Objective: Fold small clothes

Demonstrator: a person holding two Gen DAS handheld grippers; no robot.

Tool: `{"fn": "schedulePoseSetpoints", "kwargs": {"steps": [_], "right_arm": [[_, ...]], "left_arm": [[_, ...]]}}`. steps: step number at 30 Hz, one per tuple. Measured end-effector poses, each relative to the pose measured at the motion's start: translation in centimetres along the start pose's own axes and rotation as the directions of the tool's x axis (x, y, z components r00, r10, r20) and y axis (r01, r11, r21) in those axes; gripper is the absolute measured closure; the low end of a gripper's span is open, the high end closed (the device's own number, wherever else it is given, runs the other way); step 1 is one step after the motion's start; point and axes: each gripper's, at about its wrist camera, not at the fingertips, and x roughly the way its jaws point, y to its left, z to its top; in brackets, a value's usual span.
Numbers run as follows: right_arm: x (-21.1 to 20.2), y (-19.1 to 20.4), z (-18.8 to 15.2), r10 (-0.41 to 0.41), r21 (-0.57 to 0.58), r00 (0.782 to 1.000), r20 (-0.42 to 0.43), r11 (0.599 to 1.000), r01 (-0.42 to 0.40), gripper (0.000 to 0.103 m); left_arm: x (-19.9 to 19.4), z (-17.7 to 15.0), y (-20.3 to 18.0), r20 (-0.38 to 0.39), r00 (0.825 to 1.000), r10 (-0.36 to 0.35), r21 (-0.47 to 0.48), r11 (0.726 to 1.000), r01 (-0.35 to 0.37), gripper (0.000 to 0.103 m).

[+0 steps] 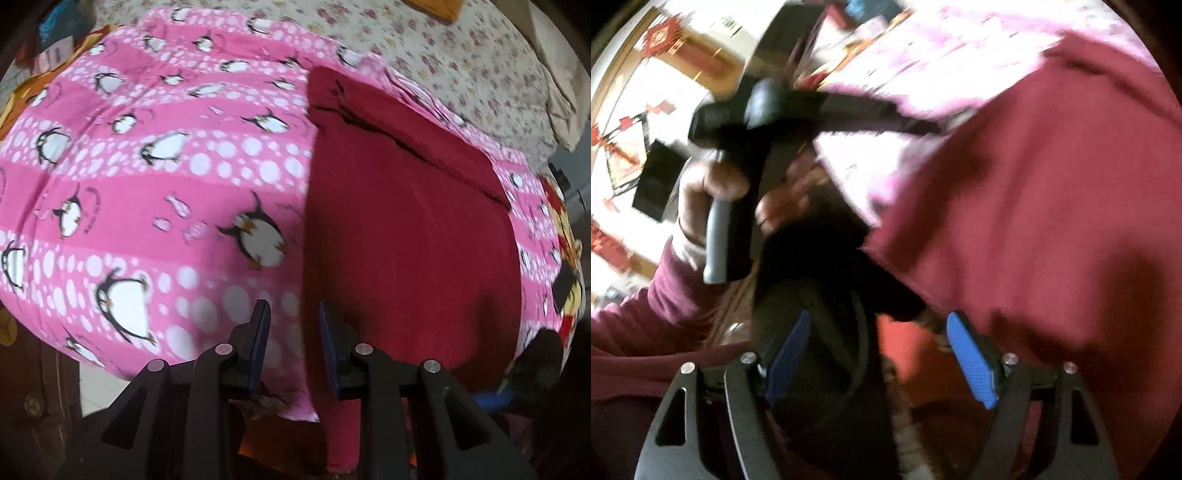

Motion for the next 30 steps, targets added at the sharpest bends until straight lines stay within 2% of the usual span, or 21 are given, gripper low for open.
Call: {"fn": "schedulePoseSetpoints", "kwargs": {"steps": [3, 6, 8, 9, 12, 13, 15, 19, 24, 30], "right_arm": [[-3.8, -3.8, -1.3, -0.104, 0.130, 0.994, 0.037, 0.987, 0.099, 0.023], [-6.8, -8.3, -4.7, -0.235, 0.290, 0.972, 0.033, 0.932, 0.215, 0.022], [-8.5, -10.7, -7.5, -0.311, 0.388, 0.950, -0.002, 0.876, 0.288, 0.022], [-8.6, -11.4, -8.2, -0.320, 0.412, 0.947, -0.009, 0.862, 0.295, 0.022], [-8.5, -13.3, -10.8, -0.339, 0.493, 0.940, -0.048, 0.810, 0.317, 0.022], [-8.4, -13.5, -11.4, -0.346, 0.502, 0.937, -0.055, 0.801, 0.326, 0.022], [-7.5, -14.1, -11.8, -0.345, 0.520, 0.936, -0.068, 0.788, 0.329, 0.022], [-4.4, -13.1, -12.1, -0.268, 0.543, 0.960, -0.079, 0.796, 0.267, 0.022], [-3.2, -13.5, -12.5, -0.236, 0.543, 0.966, -0.104, 0.801, 0.254, 0.022], [-3.2, -13.6, -12.7, -0.217, 0.545, 0.972, -0.090, 0.806, 0.231, 0.024]], "left_arm": [[0.9, -0.9, -1.0, -0.030, 1.000, 0.005, 0.018, 1.000, -0.005, 0.097], [2.0, -1.7, -1.5, -0.076, 0.997, -0.001, 0.021, 1.000, 0.003, 0.097], [1.8, -1.8, -1.8, -0.069, 0.997, -0.018, 0.007, 1.000, 0.018, 0.097], [1.5, -1.7, -1.9, -0.058, 0.998, -0.032, 0.001, 0.999, 0.032, 0.097], [0.2, -1.2, -2.6, -0.014, 0.995, -0.097, -0.015, 0.995, 0.096, 0.096], [0.0, -1.1, -2.9, -0.007, 0.994, -0.107, -0.010, 0.994, 0.107, 0.090], [0.2, -1.0, -3.7, -0.015, 0.996, -0.083, 0.020, 0.996, 0.084, 0.087], [1.5, -1.7, -3.5, -0.041, 0.998, 0.045, 0.055, 0.998, -0.043, 0.087], [1.9, -2.7, -1.7, -0.080, 0.997, -0.011, -0.017, 1.000, 0.009, 0.087], [2.7, -3.2, -2.4, -0.096, 0.995, 0.020, 0.034, 0.999, -0.017, 0.087]]}}
